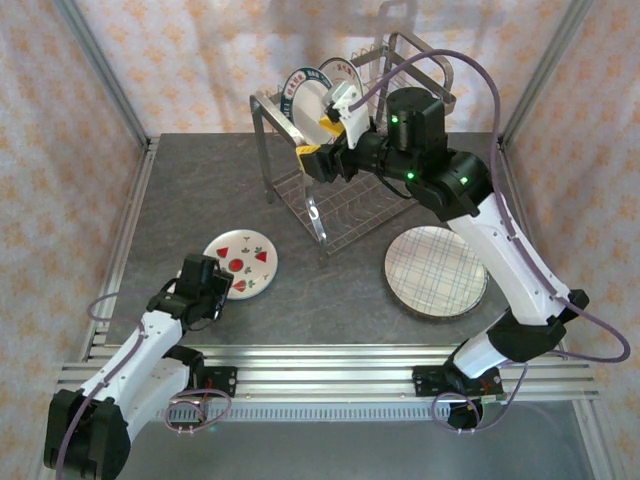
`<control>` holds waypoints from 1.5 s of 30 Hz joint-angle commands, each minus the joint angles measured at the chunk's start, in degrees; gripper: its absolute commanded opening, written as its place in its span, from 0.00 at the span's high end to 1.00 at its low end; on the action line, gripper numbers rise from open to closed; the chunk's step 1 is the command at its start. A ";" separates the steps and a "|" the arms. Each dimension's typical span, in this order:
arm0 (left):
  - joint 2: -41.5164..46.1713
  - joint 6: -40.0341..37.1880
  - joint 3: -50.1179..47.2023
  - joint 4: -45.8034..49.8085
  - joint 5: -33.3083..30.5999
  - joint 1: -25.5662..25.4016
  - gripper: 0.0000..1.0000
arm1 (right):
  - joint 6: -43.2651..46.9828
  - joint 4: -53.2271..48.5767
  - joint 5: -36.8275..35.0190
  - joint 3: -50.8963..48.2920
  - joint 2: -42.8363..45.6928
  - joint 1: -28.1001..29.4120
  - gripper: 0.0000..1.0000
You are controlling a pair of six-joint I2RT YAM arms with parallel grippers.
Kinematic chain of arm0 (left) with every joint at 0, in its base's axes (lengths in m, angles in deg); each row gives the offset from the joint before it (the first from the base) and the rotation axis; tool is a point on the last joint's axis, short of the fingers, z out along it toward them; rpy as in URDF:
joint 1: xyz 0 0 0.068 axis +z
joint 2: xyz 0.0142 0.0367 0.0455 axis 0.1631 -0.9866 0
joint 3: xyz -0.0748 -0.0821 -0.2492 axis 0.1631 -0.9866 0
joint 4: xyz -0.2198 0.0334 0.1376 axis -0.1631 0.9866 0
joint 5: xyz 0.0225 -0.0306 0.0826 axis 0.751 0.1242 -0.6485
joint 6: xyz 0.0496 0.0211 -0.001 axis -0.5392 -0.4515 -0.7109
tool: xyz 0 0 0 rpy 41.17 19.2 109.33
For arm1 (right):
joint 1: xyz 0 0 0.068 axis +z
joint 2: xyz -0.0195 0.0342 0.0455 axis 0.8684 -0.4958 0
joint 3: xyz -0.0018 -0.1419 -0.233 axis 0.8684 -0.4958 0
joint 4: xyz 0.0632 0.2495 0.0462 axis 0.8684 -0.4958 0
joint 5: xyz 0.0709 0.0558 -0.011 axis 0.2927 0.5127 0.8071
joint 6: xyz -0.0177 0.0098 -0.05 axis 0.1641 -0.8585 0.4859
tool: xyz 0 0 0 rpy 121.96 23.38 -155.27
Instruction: Unload the plates from the dish rack
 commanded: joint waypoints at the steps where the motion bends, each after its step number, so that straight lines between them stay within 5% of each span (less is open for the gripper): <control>1: 0.65 -0.78 6.33 11.56 -4.35 0.70 0.28 | -1.67 4.66 -8.47 0.32 2.27 0.24 0.29; 10: 1.24 -3.77 29.39 24.34 -9.98 0.55 0.16 | -12.99 5.12 -23.48 6.74 -1.40 -5.97 0.27; 15: -6.13 -15.01 47.94 19.08 -10.09 -2.86 0.16 | -20.92 -2.19 -19.20 14.16 -7.41 -12.24 0.27; 22: -15.50 -31.56 67.86 5.06 -6.93 -14.72 0.18 | -20.45 -11.45 -6.15 25.09 -15.86 -16.17 0.28; 31: -16.51 -35.06 69.74 -7.17 -2.30 -19.09 0.19 | -22.40 -14.25 -2.64 27.19 -20.77 -19.31 0.37; 45: -16.39 -34.99 69.58 -8.31 -1.77 -19.19 0.19 | -26.67 -11.51 2.53 31.21 -27.34 -19.53 0.65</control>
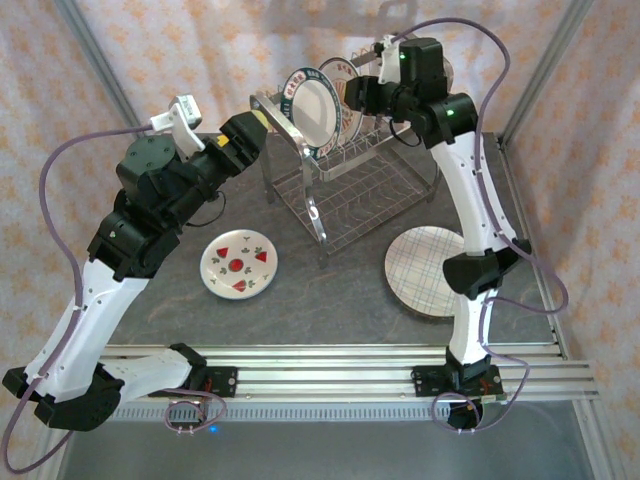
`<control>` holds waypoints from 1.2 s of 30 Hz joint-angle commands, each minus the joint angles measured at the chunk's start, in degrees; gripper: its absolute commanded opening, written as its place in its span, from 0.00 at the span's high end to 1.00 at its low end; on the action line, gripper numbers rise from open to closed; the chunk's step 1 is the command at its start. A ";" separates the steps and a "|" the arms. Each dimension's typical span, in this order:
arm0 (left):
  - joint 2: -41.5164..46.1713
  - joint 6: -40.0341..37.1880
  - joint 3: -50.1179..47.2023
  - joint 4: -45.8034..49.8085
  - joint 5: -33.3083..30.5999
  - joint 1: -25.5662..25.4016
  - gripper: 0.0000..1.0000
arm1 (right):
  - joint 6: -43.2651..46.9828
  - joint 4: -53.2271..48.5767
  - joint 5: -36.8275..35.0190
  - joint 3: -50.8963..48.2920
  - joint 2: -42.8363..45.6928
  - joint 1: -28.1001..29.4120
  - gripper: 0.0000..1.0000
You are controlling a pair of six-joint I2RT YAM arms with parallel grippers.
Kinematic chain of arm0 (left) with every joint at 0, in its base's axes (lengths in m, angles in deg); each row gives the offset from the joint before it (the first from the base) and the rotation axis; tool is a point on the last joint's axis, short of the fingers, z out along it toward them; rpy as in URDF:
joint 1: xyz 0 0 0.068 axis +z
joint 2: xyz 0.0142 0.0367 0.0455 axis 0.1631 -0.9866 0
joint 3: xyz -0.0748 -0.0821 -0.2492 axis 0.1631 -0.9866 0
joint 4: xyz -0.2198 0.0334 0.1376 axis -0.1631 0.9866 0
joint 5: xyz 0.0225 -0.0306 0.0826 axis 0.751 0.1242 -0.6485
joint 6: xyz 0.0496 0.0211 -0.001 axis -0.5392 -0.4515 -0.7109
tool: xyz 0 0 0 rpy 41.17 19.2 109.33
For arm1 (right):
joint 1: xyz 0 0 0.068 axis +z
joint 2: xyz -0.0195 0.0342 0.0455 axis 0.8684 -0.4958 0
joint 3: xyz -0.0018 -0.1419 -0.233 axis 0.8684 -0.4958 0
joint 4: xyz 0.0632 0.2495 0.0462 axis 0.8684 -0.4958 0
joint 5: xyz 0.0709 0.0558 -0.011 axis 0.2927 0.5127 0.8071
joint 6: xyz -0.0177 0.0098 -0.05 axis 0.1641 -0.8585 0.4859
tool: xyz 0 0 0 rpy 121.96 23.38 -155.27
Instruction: Unload the plates from the dish rack
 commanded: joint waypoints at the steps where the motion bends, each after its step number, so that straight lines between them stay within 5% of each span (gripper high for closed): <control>1: 0.29 -1.07 1.05 -2.52 0.79 -0.25 0.19 | -1.51 1.97 1.65 2.52 -0.81 0.08 0.67; 8: 0.62 -0.63 0.32 -3.05 0.59 -0.26 0.20 | -0.38 0.83 -0.32 6.23 -2.30 1.36 0.92; 13: 0.57 -0.12 0.05 -3.32 0.70 -0.25 0.20 | 1.26 0.63 -7.12 7.72 -1.29 3.02 1.00; 26: -1.93 4.15 0.27 -4.53 3.26 -1.24 0.20 | 7.38 4.71 -34.73 6.95 8.52 6.64 1.00; 36: -11.11 13.58 4.25 -11.78 9.24 -5.68 0.16 | -0.14 3.85 -30.27 5.97 15.38 6.60 1.00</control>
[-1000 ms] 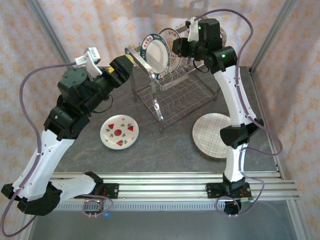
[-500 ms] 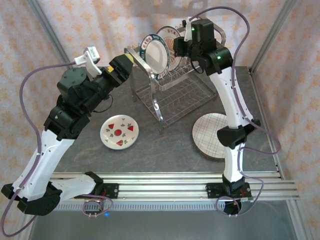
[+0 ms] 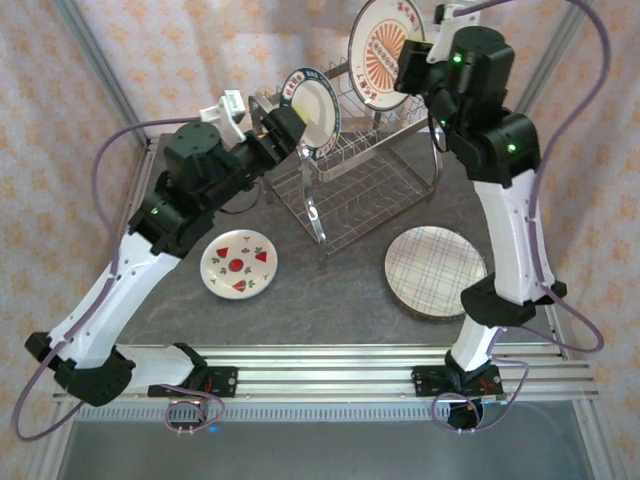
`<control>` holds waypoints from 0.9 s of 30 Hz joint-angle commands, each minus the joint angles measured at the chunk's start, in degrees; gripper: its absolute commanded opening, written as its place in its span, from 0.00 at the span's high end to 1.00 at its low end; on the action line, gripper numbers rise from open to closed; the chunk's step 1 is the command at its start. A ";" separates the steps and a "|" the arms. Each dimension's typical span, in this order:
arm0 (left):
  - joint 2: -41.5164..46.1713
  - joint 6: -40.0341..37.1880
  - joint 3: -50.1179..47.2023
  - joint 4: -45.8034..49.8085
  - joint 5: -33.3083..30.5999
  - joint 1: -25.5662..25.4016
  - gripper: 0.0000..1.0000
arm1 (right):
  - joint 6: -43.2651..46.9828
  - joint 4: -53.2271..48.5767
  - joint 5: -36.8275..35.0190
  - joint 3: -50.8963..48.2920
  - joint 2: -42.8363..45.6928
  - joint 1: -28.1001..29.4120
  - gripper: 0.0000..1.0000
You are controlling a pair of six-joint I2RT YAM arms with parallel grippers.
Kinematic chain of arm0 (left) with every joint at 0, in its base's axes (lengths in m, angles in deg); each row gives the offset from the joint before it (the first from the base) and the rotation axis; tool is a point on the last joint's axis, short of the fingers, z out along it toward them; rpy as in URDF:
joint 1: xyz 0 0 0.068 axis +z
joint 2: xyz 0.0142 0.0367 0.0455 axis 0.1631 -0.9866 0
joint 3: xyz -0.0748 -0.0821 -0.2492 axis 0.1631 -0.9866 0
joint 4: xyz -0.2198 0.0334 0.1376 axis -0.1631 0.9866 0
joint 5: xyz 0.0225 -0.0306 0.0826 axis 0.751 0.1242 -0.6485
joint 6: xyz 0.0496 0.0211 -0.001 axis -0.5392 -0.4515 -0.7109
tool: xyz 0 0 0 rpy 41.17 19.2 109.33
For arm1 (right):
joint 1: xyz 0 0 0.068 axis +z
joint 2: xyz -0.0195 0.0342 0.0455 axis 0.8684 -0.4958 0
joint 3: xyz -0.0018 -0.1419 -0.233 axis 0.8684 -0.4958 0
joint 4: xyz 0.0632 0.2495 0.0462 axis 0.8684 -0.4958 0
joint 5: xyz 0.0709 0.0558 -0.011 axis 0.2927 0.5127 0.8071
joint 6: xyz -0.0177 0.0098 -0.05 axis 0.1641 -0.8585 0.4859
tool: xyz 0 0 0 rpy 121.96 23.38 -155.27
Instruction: Unload the plates from the dish rack
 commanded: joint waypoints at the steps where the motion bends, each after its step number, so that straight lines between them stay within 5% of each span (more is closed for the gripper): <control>1: -2.81 5.79 3.00 -6.48 4.02 -1.45 0.16 | -5.46 1.50 1.35 0.90 1.68 -0.02 1.00; 15: -11.98 10.10 10.39 -10.71 6.81 -3.73 0.19 | -20.96 1.37 14.21 -1.84 4.66 -0.03 1.00; 27: -11.20 9.93 9.42 -10.19 4.09 -3.73 0.60 | -29.11 3.88 22.56 -6.09 4.70 -0.12 1.00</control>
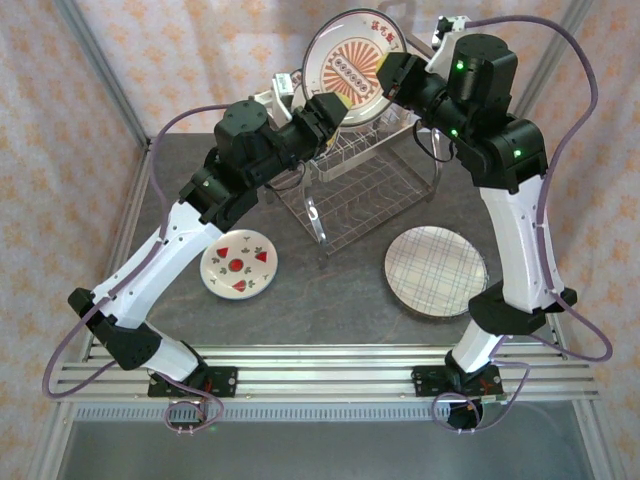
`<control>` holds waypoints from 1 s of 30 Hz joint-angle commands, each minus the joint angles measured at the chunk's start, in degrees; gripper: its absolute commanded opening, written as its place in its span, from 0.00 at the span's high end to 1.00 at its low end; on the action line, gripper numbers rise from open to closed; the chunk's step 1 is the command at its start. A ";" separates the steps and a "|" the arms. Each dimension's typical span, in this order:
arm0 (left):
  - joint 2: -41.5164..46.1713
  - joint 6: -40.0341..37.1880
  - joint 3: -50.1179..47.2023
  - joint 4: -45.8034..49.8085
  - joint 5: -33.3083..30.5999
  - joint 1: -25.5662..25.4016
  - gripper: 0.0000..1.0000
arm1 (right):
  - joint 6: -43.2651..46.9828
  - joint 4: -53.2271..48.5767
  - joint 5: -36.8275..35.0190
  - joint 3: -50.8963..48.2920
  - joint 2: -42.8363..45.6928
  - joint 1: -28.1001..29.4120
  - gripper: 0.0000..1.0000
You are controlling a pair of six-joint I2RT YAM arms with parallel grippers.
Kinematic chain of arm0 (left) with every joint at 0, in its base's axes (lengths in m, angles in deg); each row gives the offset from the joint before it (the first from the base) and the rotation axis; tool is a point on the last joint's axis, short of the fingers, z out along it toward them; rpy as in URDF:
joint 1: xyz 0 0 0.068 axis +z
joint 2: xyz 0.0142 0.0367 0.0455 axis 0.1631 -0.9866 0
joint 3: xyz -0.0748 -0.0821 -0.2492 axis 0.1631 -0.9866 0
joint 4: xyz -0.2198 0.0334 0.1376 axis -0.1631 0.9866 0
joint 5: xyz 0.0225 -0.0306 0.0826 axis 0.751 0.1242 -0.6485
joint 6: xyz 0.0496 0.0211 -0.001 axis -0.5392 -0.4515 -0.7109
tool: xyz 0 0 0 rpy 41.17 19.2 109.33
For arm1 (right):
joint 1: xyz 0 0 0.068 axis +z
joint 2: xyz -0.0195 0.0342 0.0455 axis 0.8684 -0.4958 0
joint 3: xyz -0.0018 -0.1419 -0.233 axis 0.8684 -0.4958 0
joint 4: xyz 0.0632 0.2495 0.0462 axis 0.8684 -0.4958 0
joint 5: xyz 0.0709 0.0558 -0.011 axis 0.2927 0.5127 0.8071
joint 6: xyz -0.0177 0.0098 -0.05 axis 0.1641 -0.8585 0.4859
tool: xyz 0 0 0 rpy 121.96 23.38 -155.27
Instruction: Unload the plates from the dish rack
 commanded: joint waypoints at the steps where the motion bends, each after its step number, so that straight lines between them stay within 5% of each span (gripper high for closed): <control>1: 1.26 -0.70 0.49 -1.70 -1.21 -0.21 0.66 | -3.72 4.24 4.57 -0.10 1.51 0.01 1.00; 4: 2.45 -0.77 -0.75 -2.11 -2.28 -0.21 1.00 | -3.14 3.85 4.85 -0.60 1.47 0.06 1.00; 6: 3.59 -1.19 -1.68 -2.34 -3.37 -0.21 1.00 | -1.95 3.76 4.89 -0.63 1.47 0.02 0.99; 9: 6.26 -2.07 -3.43 -4.08 -4.15 0.82 1.00 | 1.21 2.59 3.81 0.04 1.34 0.07 0.59; 12: 9.59 -1.76 -5.42 -4.75 -3.87 3.64 1.00 | 6.90 0.70 1.55 -0.28 1.83 0.19 0.42; 22: 31.12 0.72 -25.53 7.68 -10.28 18.13 1.00 | 28.01 8.47 5.35 -13.47 7.40 3.36 0.37; 30: 45.63 8.64 -46.89 14.95 -16.68 19.30 1.00 | 39.36 7.22 5.74 -15.98 7.03 7.77 0.36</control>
